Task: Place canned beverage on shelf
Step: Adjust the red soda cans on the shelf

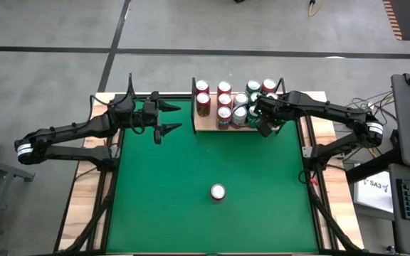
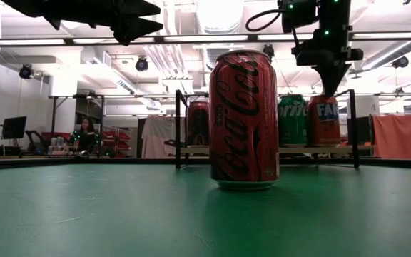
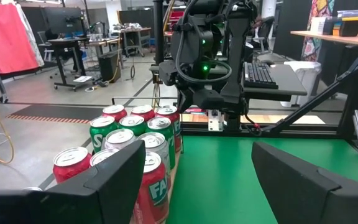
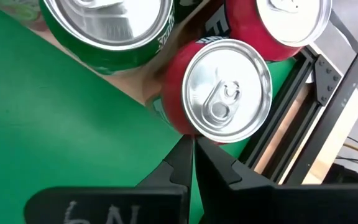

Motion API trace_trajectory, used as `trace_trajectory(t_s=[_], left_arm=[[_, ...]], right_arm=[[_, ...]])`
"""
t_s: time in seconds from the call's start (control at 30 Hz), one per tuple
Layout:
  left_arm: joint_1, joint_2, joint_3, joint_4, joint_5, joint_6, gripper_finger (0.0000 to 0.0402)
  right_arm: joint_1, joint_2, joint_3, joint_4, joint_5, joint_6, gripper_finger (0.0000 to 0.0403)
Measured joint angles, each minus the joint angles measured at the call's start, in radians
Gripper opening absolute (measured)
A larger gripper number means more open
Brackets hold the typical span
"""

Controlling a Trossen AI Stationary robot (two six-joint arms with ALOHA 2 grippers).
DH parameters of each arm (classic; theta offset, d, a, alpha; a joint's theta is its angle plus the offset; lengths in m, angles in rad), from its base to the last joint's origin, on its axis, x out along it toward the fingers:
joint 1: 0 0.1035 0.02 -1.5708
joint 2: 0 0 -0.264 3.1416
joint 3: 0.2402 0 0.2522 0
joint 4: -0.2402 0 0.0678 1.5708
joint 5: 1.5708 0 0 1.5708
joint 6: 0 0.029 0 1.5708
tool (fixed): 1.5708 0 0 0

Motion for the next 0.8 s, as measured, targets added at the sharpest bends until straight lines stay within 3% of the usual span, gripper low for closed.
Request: trace_trajectory(t_s=[0.23,0.43,0.8], left_arm=[[0.0,0.0,0.0,0.0,0.0,0.0,0.0278],[0.0,0.001,0.0,-0.001,0.0,-0.005,0.0278],[0.0,0.001,0.0,-0.003,0.0,-0.004,0.0278]], right_arm=[[-0.001,-0.001,0.0,0.009,0.009,-0.016,0.0009],[-0.001,-0.007,0.001,-0.01,-0.083,-0.028,0.0009],[-0.003,0.0,-0.047,0.033,0.001,-0.055,0.0009]])
